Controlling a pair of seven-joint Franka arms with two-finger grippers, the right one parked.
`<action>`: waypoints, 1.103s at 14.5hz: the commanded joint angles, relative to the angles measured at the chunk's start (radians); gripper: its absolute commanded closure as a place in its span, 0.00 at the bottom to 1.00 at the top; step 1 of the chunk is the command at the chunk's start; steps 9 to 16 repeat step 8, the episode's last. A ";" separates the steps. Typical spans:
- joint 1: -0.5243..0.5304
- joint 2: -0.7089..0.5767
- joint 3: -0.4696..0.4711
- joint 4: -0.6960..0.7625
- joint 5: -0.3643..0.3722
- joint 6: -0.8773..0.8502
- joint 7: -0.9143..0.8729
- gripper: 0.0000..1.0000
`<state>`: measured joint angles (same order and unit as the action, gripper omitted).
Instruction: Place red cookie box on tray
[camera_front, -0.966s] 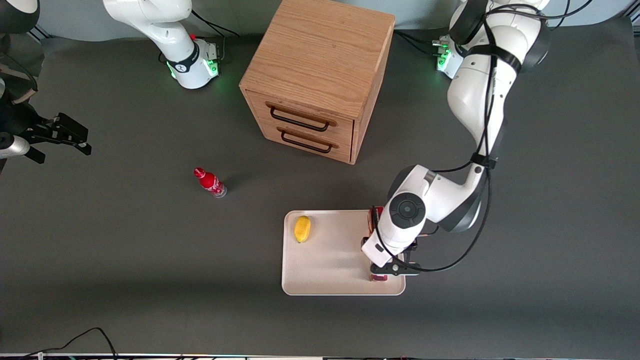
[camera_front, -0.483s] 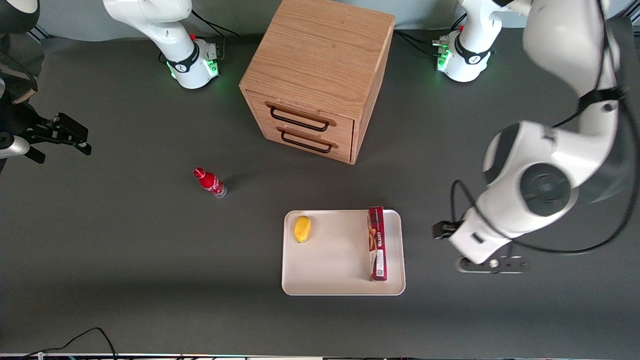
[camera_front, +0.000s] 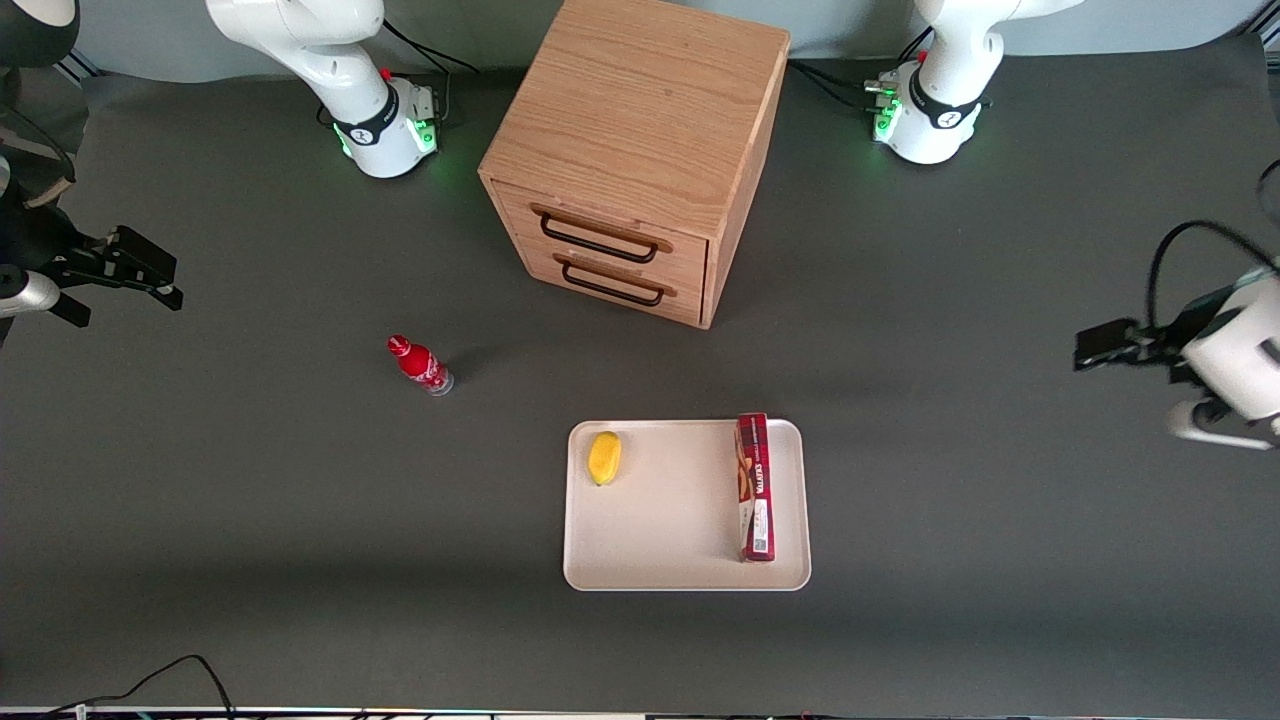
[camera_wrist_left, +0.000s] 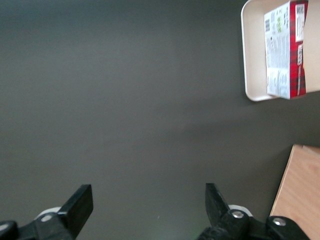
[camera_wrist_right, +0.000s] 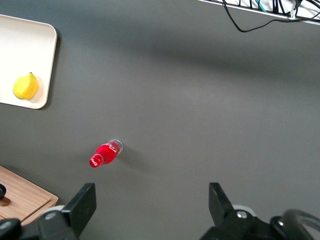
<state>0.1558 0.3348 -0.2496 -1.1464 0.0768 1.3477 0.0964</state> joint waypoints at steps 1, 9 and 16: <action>0.042 -0.091 -0.007 -0.055 -0.015 -0.070 0.072 0.00; 0.034 -0.088 -0.005 0.010 -0.014 -0.090 0.059 0.00; 0.034 -0.088 -0.005 0.010 -0.014 -0.090 0.059 0.00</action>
